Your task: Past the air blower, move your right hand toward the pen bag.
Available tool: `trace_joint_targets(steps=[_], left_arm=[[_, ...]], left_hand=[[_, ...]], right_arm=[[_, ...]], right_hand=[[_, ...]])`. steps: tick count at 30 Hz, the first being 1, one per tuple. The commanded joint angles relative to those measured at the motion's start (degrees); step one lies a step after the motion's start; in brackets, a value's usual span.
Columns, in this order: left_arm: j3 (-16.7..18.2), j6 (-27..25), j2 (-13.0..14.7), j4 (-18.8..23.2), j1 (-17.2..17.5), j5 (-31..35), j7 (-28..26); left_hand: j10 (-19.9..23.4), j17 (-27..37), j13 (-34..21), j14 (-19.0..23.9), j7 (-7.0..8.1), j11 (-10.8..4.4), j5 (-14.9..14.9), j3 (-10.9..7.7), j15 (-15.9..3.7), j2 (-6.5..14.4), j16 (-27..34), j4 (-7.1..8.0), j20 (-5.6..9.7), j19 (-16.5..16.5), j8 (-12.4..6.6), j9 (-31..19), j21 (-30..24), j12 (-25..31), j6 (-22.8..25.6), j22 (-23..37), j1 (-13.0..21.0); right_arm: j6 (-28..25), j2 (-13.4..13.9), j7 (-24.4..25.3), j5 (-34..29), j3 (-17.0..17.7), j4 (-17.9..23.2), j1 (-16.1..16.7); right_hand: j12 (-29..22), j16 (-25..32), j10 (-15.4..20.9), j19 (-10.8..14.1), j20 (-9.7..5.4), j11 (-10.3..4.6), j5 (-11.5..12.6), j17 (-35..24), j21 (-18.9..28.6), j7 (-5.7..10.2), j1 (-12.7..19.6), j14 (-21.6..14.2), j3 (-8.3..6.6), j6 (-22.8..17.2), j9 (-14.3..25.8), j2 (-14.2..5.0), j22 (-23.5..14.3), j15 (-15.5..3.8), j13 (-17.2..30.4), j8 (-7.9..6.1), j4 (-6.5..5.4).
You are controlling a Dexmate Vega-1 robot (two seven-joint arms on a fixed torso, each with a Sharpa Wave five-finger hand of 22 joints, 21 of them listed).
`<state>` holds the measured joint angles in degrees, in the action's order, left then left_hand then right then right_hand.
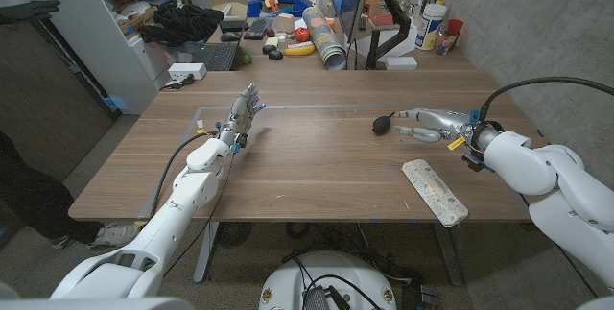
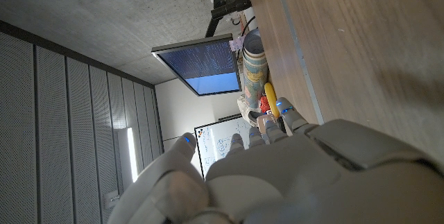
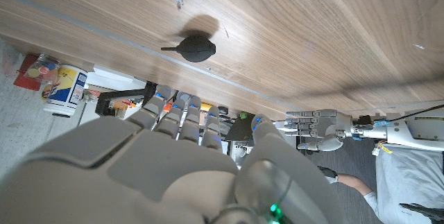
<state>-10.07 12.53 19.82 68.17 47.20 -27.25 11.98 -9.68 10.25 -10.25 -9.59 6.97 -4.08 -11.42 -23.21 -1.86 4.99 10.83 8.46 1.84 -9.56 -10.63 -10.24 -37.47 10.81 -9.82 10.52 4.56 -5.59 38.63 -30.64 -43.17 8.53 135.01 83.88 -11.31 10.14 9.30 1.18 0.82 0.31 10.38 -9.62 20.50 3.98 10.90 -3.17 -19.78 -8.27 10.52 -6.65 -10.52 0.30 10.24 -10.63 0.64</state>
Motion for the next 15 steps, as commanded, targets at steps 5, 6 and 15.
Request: trace_joint_targets(steps=[5, 6, 15], left_arm=[[0.1, -0.1, 0.0, 0.0, 0.1, 0.0, 0.0], [0.1, -0.1, 0.0, 0.0, 0.1, 0.0, 0.0], [0.0, -0.2, 0.1, 0.1, 0.1, 0.0, 0.0]], left_hand=[[-0.9, 0.1, -0.1, -2.9, 0.18, 0.32, -0.4, 0.21, -0.46, 0.6, 0.1, -0.09, 0.53, -4.7, -0.16, -0.2, 0.4, 0.2, -2.2, 0.3, -0.1], [-0.9, 0.1, -0.1, -2.9, 0.20, 0.28, -0.4, 0.22, -0.47, 0.6, 0.1, -0.09, 0.58, -4.7, -0.17, -0.2, 0.4, 0.2, -2.2, 0.3, -0.1], [-0.9, 0.1, -0.1, -2.9, 0.25, 0.27, -0.4, 0.26, -0.44, 0.6, 0.1, -0.09, 0.53, -4.7, -0.16, -0.2, 0.5, 0.2, -2.2, 0.3, -0.1]], right_arm=[[-0.9, 0.7, -0.2, 0.0, -0.9, -0.4, 0.0], [-1.0, 0.7, -0.1, 0.0, -1.0, -0.4, 0.1], [-1.6, 1.1, -0.3, 0.0, -1.5, -0.6, 0.1]], right_hand=[[-0.4, 0.1, -0.2, 0.6, -0.07, -0.21, -0.2, -0.1, -0.3, 0.12, 0.8, 0.3, -0.16, 0.1, 0.1, 0.05, -0.2, -0.19, 0.2, -0.19, 0.53], [-0.4, 0.1, -0.2, 0.6, -0.07, -0.36, -0.2, -0.1, -0.3, 0.11, 0.8, 0.3, -0.16, 0.1, 0.1, 0.05, -0.2, -0.20, 0.2, -0.18, 0.55], [-0.3, 0.1, -0.4, 0.6, -0.09, -0.37, -0.2, -0.1, -0.4, 0.15, 1.0, 0.4, -0.18, 0.3, 0.1, 0.02, -0.2, -0.27, 0.2, -0.14, 0.76]])
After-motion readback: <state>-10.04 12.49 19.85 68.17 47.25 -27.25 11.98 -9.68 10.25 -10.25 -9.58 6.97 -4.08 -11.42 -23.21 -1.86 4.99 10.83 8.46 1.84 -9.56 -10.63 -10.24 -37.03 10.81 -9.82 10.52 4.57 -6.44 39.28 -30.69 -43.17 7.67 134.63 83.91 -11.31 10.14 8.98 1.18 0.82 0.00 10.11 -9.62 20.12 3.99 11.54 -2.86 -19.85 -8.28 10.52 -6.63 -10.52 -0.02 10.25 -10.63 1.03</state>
